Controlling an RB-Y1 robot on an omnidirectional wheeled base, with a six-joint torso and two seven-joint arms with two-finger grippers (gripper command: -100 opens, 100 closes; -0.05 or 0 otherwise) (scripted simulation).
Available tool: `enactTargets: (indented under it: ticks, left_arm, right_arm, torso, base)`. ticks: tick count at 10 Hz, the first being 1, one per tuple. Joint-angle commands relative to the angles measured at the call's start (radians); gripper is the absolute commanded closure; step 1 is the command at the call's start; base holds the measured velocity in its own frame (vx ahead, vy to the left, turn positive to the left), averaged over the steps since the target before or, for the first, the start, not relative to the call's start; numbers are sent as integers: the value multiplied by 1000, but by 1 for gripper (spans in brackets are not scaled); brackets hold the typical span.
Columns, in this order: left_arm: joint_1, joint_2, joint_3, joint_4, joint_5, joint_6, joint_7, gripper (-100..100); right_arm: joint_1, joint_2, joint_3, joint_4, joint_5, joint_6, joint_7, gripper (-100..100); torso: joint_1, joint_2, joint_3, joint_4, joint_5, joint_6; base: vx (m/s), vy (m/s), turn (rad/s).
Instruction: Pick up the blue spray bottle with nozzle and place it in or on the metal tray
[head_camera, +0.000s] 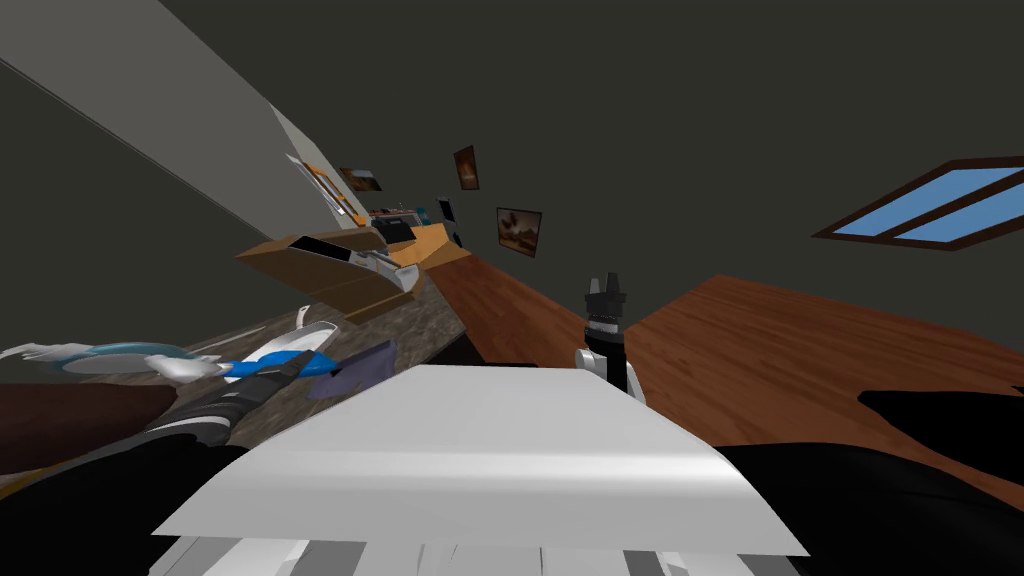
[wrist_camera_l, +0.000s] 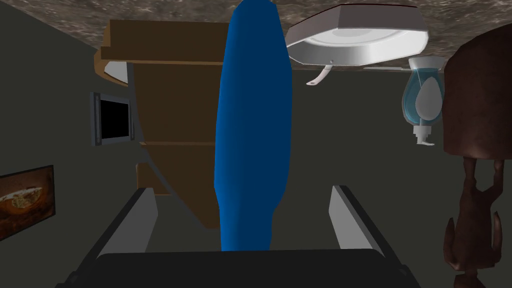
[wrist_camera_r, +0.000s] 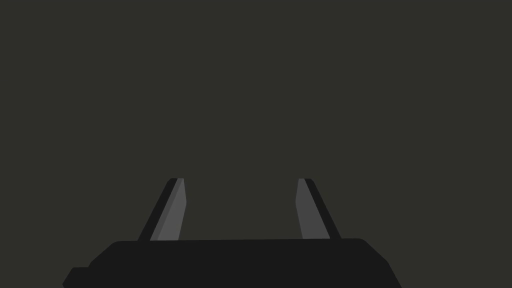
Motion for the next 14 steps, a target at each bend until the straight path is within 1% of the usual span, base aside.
enactTargets:
  ticks: [1, 3, 4, 5, 13, 14]
  left_arm:
    - [0, 0, 0, 0, 0, 0, 0, -100]
    - [0, 0, 0, 0, 0, 0, 0, -100]
    - [0, 0, 0, 0, 0, 0, 0, 0]
    - [38, 12, 46, -25, 31, 6, 21, -100]
    - [191, 60, 231, -124, 156, 31, 107, -100]
    - [181, 56, 218, -114, 147, 25, 99, -100]
  right_arm:
    - [0, 0, 0, 0, 0, 0, 0, 0]
    - [0, 0, 0, 0, 0, 0, 0, 0]
    - [0, 0, 0, 0, 0, 0, 0, 0]
    - [0, 0, 0, 0, 0, 0, 0, 0]
    - [0, 0, 0, 0, 0, 0, 0, 0]
    - [0, 0, 0, 0, 0, 0, 0, 0]
  torso:
    - [0, 0, 0, 0, 0, 0]
    - [0, 0, 0, 0, 0, 0]
    - [0, 0, 0, 0, 0, 0]
    - [0, 0, 0, 0, 0, 0]
    - [-1, 0, 0, 0, 0, 0]
    - [-1, 0, 0, 0, 0, 0]
  base:
    - [0, 0, 0]
    - [0, 0, 0]
    - [0, 0, 0]
    - [0, 0, 0]
    - [0, 0, -1]
    - [0, 0, 0]
